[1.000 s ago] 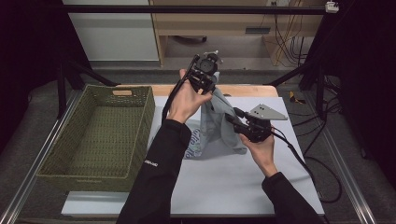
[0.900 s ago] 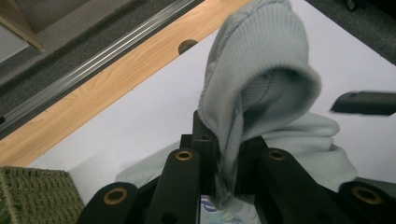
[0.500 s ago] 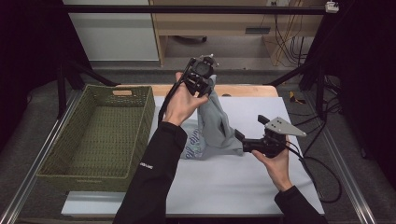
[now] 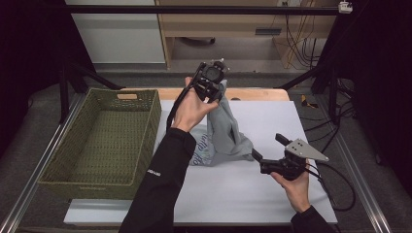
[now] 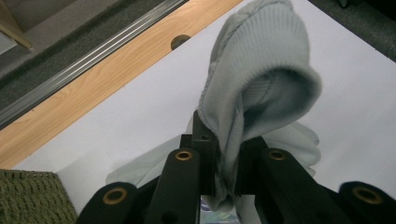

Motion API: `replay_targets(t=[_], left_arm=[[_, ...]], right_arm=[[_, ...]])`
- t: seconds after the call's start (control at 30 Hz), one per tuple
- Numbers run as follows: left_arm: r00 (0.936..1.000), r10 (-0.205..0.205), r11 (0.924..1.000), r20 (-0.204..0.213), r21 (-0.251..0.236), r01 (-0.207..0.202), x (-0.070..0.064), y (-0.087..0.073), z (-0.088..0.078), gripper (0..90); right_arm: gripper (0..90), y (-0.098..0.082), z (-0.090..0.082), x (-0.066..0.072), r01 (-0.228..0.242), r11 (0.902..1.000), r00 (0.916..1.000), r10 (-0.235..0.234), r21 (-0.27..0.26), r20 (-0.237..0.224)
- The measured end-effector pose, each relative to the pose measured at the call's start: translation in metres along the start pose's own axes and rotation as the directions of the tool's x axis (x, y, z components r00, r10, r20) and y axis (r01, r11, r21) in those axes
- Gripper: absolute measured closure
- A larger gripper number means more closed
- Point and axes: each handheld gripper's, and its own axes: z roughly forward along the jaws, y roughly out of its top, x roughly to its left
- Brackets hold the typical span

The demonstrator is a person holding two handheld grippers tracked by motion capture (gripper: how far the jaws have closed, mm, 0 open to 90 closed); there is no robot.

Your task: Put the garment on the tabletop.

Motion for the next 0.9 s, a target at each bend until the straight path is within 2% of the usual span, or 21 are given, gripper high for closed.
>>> replay_targets(t=[0.17,0.3,0.43,0.47,0.63,0.67,0.7,0.9], left_arm=[[0.9999,0.001,1.0,0.014,-0.004,-0.001,-0.001,-0.004,0.005,81.1],[0.9995,0.008,0.9999,0.029,-0.006,-0.008,-0.004,-0.01,0.013,81.0],[0.9988,0.021,0.9998,0.044,-0.008,-0.021,-0.009,-0.018,0.023,80.8],[0.9986,0.025,0.9997,0.046,-0.003,-0.025,-0.01,-0.02,0.026,80.8],[0.9973,0.05,0.9985,0.054,0.021,-0.052,-0.016,-0.029,0.038,80.6],[0.9971,0.054,0.998,0.053,0.031,-0.056,-0.017,-0.03,0.041,80.5],[0.9971,0.059,0.9974,0.048,0.037,-0.061,-0.017,-0.032,0.044,80.4],[0.9952,0.082,0.9946,0.054,0.059,-0.085,-0.02,-0.043,0.058,78.0]], right_arm=[[0.6,-0.004,-0.005,0.001,0.022,0.9997,0.9998,-0.022,0.012,0.005],[0.6,-0.008,-0.009,-0.001,0.006,0.9999,0.9999,-0.006,0.014,-0.016],[0.7,-0.011,-0.012,-0.007,-0.01,0.9998,0.9999,0.01,0.015,-0.005],[0.7,-0.011,-0.013,-0.008,-0.023,0.9996,0.9997,0.023,0.016,-0.01],[0.7,-0.012,-0.015,-0.012,-0.015,0.9998,0.9999,0.015,0.01,-0.008],[0.7,-0.012,-0.015,-0.012,-0.037,0.9993,0.9992,0.037,0.0,-0.014],[0.7,-0.013,-0.016,-0.013,-0.026,0.9996,0.9996,0.026,0.012,-0.009],[0.7,-0.013,-0.015,-0.013,-0.032,0.9994,0.9994,0.032,0.013,-0.012]])
